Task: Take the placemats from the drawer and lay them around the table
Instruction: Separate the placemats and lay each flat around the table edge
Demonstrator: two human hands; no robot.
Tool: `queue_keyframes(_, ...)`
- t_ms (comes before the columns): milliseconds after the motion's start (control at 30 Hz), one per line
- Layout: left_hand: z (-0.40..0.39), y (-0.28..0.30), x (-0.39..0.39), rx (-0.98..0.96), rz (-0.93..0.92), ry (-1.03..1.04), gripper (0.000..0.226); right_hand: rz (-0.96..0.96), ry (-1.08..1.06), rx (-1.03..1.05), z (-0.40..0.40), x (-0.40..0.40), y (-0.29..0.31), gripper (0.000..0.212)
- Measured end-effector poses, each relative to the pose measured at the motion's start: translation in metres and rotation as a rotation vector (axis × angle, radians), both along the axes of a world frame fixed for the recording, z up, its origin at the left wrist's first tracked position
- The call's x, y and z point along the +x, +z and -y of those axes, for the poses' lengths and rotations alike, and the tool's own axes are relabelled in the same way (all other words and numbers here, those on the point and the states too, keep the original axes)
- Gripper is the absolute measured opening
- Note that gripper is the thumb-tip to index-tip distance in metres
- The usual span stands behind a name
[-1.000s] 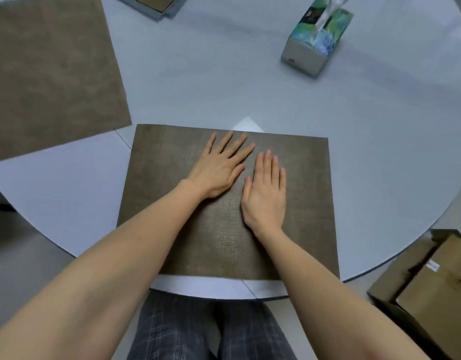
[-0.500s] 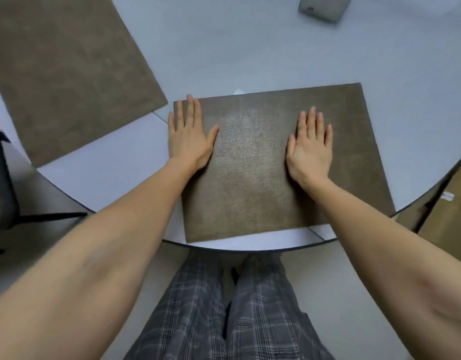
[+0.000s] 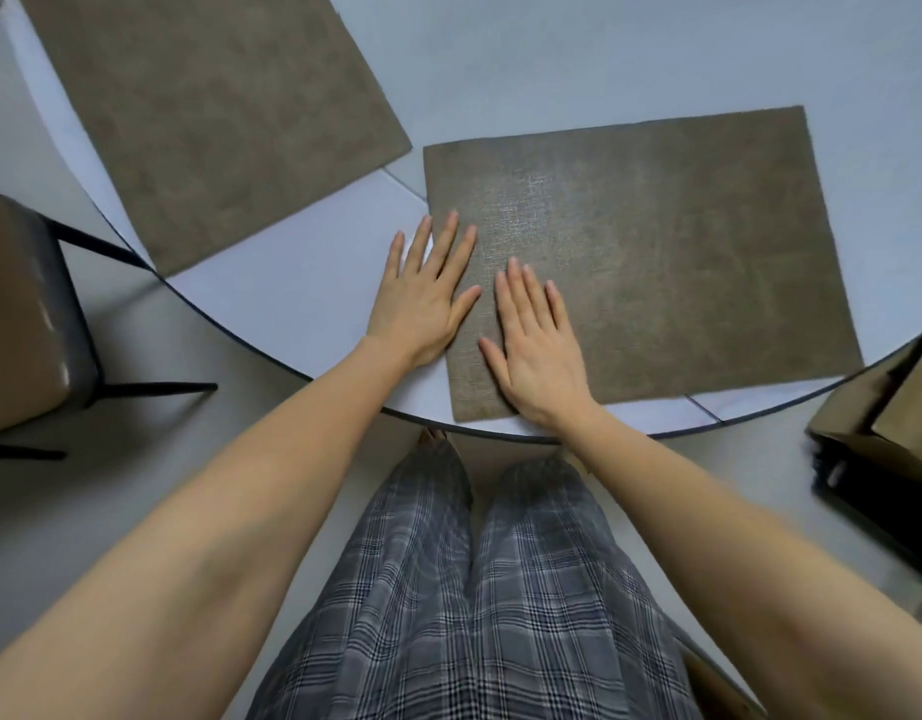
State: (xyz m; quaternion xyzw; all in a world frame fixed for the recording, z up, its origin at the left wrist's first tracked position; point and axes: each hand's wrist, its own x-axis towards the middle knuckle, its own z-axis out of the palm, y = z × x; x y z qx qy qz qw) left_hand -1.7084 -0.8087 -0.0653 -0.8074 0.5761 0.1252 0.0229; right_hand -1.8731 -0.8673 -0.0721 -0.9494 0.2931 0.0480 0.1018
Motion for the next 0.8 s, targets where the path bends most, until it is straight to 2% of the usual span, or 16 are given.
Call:
queue_keyframes(133,-0.002,0.003,0.005,0.018,-0.010,-0.021,0.060,-0.068,0.183,0.015,-0.042,-0.025,0.005,0.072)
queue_keyframes(267,0.001,0.015,0.012,0.062,-0.036,-0.059,0.058,-0.087,0.277,0.121,-0.032,-0.032,0.019,0.066)
queue_keyframes(333,0.005,0.026,0.019,0.090,-0.081,-0.079,0.060,-0.020,0.209,0.158,-0.014,-0.029,0.031,0.059)
queue_keyframes(400,0.009,0.037,0.028,0.086,-0.127,-0.076,0.061,0.081,0.046,0.147,0.007,-0.022,0.044,0.051)
queue_keyframes(500,0.008,0.046,0.046,0.032,-0.100,0.086,0.059,0.140,-0.065,0.146,0.036,0.008,0.062,0.041)
queue_keyframes(667,0.006,0.044,0.084,0.034,-0.097,0.470,0.066,0.105,0.069,0.195,0.080,0.089,0.067,0.035)
queue_keyframes(800,0.005,0.039,0.100,0.064,-0.087,0.596,0.072,0.126,0.142,0.238,0.096,0.150,0.060,0.027)
